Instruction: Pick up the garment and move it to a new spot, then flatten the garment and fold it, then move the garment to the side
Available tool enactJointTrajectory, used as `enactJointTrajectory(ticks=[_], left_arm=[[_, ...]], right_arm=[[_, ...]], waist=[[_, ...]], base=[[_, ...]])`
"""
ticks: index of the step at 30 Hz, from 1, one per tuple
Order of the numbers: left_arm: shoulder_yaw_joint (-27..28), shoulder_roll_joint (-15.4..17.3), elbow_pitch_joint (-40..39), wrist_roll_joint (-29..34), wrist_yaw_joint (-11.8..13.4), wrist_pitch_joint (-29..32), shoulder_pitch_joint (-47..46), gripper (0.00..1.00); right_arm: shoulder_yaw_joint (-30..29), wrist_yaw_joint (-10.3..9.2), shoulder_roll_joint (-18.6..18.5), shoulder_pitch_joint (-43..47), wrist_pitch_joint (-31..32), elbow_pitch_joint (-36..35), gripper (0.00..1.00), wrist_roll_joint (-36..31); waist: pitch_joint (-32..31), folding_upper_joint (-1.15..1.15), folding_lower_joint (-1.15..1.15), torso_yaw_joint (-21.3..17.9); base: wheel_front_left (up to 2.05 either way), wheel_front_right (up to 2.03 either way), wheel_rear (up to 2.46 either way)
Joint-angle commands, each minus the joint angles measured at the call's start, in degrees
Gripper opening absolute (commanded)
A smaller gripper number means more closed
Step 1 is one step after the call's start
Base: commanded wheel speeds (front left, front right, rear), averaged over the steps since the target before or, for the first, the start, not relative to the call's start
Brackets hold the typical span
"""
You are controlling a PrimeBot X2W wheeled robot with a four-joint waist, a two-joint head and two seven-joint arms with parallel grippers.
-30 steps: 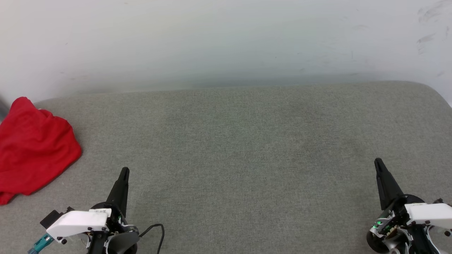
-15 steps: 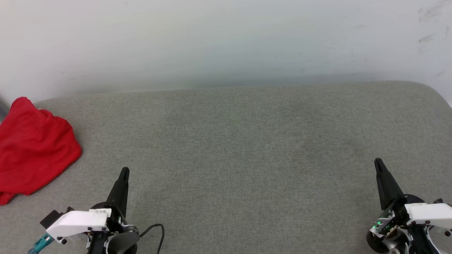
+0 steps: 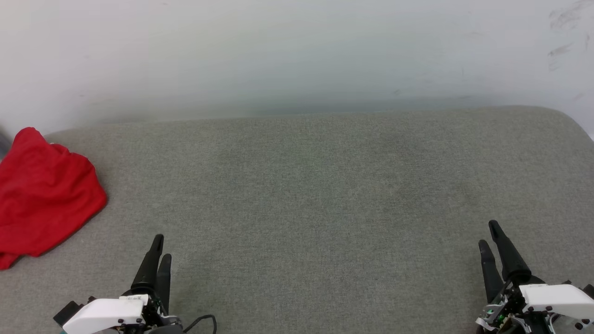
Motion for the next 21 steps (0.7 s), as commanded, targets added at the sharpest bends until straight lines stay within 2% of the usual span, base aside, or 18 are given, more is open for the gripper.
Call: enactJointTrajectory(ticks=[1, 11, 21], left_arm=[[0.33, 0.11, -1.41, 0.29, -0.01, -0.66, -0.48, 1.00], [3.06, 0.12, -2.40, 4.43, -0.01, -3.27, 0.63, 1.00], [9.65, 0.16, -4.97, 15.19, -0.01, -5.81, -0.40, 1.00]], right_arm=[[0.47, 0.08, -0.07, -0.76, -0.63, -1.36, 1.00, -0.38], [1.04, 0.09, -0.06, -0.83, -3.25, -1.50, 1.00, -6.31], [-0.26, 0.10, -0.06, -1.79, -5.83, -4.41, 1.00, -21.10]], waist=[[0.01, 0.00, -0.01, -0.01], [0.07, 0.00, -0.01, -0.01], [0.44, 0.00, -0.01, 0.09]], base=[[0.00, 0.00, 0.00], [0.00, 0.00, 0.00], [0.00, 0.00, 0.00]])
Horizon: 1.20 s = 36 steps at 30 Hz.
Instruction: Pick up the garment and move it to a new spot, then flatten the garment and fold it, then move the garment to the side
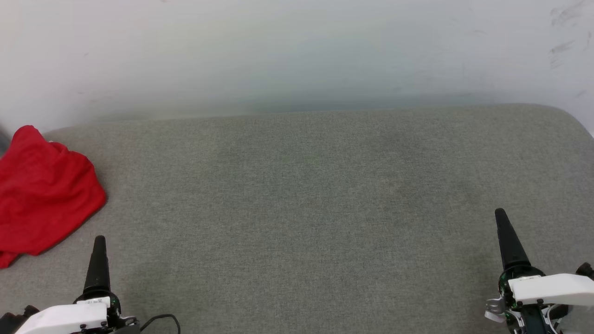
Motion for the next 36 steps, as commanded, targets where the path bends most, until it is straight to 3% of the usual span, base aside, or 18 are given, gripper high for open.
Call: enactJointTrajectory(ticks=[1, 12, 24, 30, 36], left_arm=[[1.07, 0.22, -1.59, 2.24, -0.01, -0.59, -1.60, 1.00], [2.69, 0.24, -10.47, 16.46, 0.55, -2.83, -1.75, 1.00], [-7.32, 0.25, -20.23, 34.74, 6.62, -5.03, 1.29, 1.00], [-11.57, 0.27, -20.91, 41.88, 6.20, -6.05, 2.81, 1.00], [-14.73, 0.70, -20.48, 49.67, 8.24, -7.00, 3.65, 1.00]], right_arm=[[-0.15, 0.10, -0.10, -1.62, -0.65, -2.03, 1.00, -3.56], [2.17, 0.11, -0.10, -2.28, -2.92, -9.65, 1.00, -23.82], [5.65, 0.11, -0.08, -2.72, -5.12, -15.50, 1.00, -43.41], [6.26, 0.12, -0.08, -2.02, -6.13, -16.31, 1.00, -50.88], [6.16, 0.12, -0.08, -1.16, -7.10, -15.46, 1.00, -56.64]], waist=[[0.08, 0.00, -0.01, 0.01], [0.65, 0.00, -0.01, 0.09], [0.89, 0.00, -0.01, -0.11], [0.84, 0.00, -0.01, -0.46], [0.92, 0.00, -0.01, -0.69]], base=[[0.00, 0.00, 0.00], [0.00, 0.00, 0.00], [0.00, 0.00, 0.00], [0.00, 0.00, 0.00], [0.00, 0.00, 0.00]])
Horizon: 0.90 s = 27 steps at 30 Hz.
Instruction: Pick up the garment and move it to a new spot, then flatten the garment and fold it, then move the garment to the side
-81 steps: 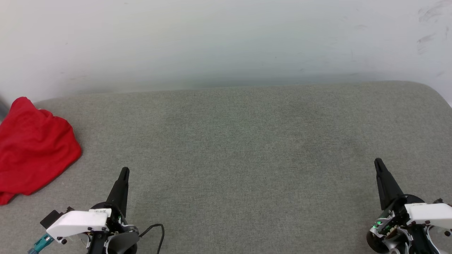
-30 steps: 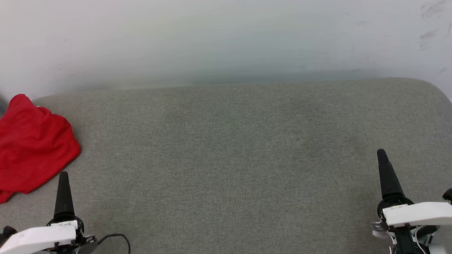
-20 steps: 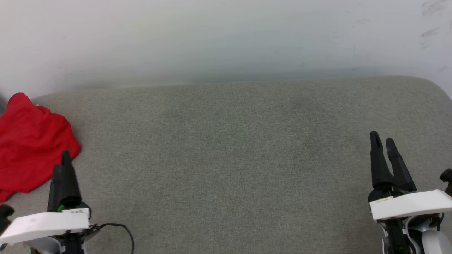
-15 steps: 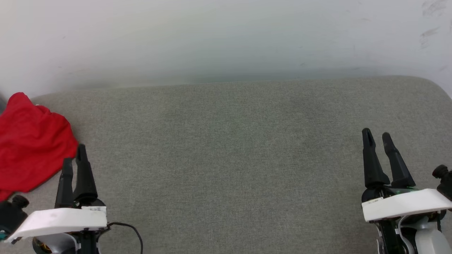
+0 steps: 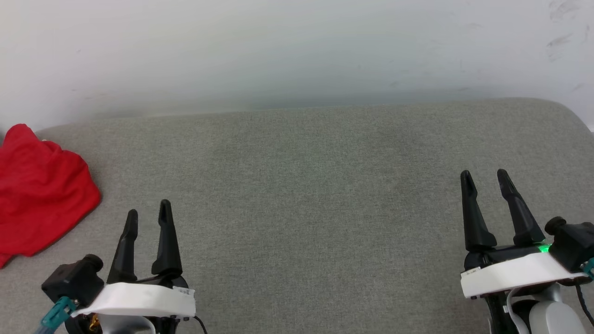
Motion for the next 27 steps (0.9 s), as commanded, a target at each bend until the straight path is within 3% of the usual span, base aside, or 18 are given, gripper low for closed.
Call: enactJointTrajectory(ticks=[1, 9, 20, 27], left_arm=[[-1.19, 0.81, -0.50, 3.03, 1.08, -0.63, 0.28, 1.00], [-5.45, 3.05, 2.46, 8.16, 5.50, -1.80, 1.65, 1.00], [-10.58, 6.20, 4.02, 14.43, 9.40, -3.16, 1.62, 1.00], [-14.63, 8.04, 3.44, 17.29, 13.16, -4.05, 1.55, 1.00]], right_arm=[[-0.07, 0.11, -0.06, 0.01, -0.68, -0.22, 1.00, -2.84], [-1.64, 0.11, -0.05, 0.73, -1.87, 2.66, 1.00, -9.80], [-1.27, 0.08, -0.04, 0.99, -3.24, 3.80, 1.00, -14.25], [-0.23, 0.07, -0.04, 0.58, -4.16, 2.72, 1.00, -17.26]], waist=[[0.04, 0.00, 0.00, -0.03], [0.06, 0.00, 0.00, -0.02], [0.44, 0.00, 0.00, 0.06], [0.45, 0.00, -0.01, -0.06]], base=[[0.00, 0.00, 0.00], [0.00, 0.00, 0.00], [0.00, 0.00, 0.00], [0.00, 0.00, 0.00]])
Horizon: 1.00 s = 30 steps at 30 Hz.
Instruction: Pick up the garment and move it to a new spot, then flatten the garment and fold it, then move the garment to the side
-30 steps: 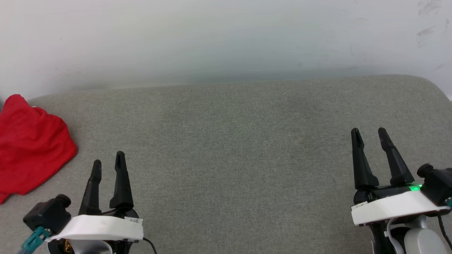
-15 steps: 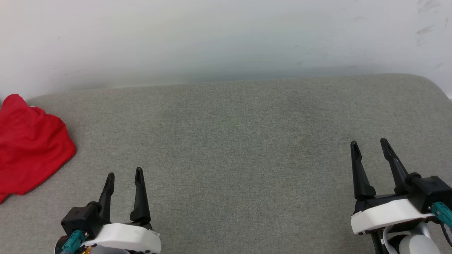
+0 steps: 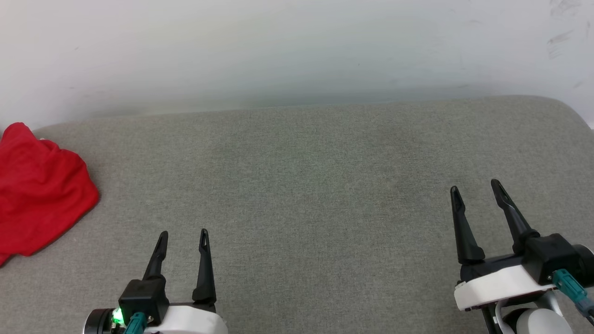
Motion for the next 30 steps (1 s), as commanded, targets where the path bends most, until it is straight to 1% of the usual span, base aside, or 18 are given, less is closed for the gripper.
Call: enactJointTrajectory(ticks=[1, 4, 7, 15, 19, 24, 30], left_arm=[[-0.21, 0.09, -1.10, 0.10, 0.51, -0.60, -0.46, 1.00], [0.13, -0.22, -2.41, -0.10, 0.36, -0.94, -0.25, 1.00], [2.29, -1.86, -3.05, -1.42, -0.38, -1.23, 0.82, 1.00], [7.12, -4.93, -2.00, 1.05, -5.96, -2.17, 2.97, 1.00], [8.24, -5.79, -0.74, 3.68, -8.56, -2.62, 3.46, 1.00], [9.24, -6.69, -0.53, 6.77, -9.98, -3.12, 3.81, 1.00], [9.57, -7.21, -1.15, 10.14, -10.49, -3.70, 4.21, 1.00]], right_arm=[[0.20, -0.02, -0.01, -0.49, -0.56, -0.86, 1.00, -0.72], [0.07, -0.02, -0.02, -0.41, -0.90, -1.19, 1.00, -0.77], [-0.05, -0.02, -0.01, -0.30, -1.28, -1.28, 1.00, -1.72], [-0.65, -0.02, -0.01, 0.96, -2.16, 0.22, 1.00, -1.00], [-1.07, -0.02, 0.01, 1.10, -2.57, 2.70, 1.00, 1.81], [0.07, -0.02, 0.01, 0.69, -3.11, 4.71, 1.00, 2.89], [0.97, -0.02, 0.02, 0.50, -3.74, 5.46, 1.00, 1.67]], waist=[[0.00, 0.00, 0.00, -0.02], [0.04, 0.00, 0.00, -0.04], [-0.02, 0.00, 0.00, -0.07], [-0.34, 0.00, 0.00, -0.24], [-0.44, 0.00, 0.00, -0.31], [-0.33, 0.00, 0.00, -0.39], [-0.10, 0.00, 0.00, -0.37]], base=[[0.00, 0.00, 0.00], [0.00, 0.00, 0.00], [0.00, 0.00, 0.00], [0.00, 0.00, 0.00], [0.00, 0.00, 0.00], [0.00, 0.00, 0.00], [0.00, 0.00, 0.00]])
